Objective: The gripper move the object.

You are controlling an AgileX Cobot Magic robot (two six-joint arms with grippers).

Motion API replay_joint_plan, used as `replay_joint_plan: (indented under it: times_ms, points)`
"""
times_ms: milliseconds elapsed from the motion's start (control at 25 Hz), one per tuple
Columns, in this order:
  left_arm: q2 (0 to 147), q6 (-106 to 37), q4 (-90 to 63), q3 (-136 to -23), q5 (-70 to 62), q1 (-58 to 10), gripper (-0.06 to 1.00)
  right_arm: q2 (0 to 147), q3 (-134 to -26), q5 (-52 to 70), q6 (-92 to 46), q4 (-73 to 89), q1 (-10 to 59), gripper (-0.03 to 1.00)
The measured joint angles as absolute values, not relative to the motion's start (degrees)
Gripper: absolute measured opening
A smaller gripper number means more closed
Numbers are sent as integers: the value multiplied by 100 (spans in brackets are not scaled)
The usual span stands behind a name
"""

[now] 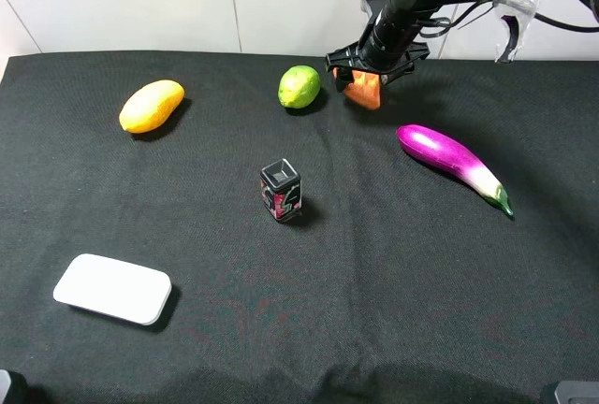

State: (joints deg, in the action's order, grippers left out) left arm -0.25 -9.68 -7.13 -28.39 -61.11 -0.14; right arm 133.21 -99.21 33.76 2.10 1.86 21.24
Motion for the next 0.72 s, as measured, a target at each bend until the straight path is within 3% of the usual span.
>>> replay_joint_plan:
  times_ms: [160,720]
  points:
    - [-25,-968,-713,-2839,-6111,-14,100,13321,-9921,3386,210,186,2124,68]
    - [-25,-968,-713,-2839,-6111,-14,100,13130,-9921,3745,210,186,2124,69]
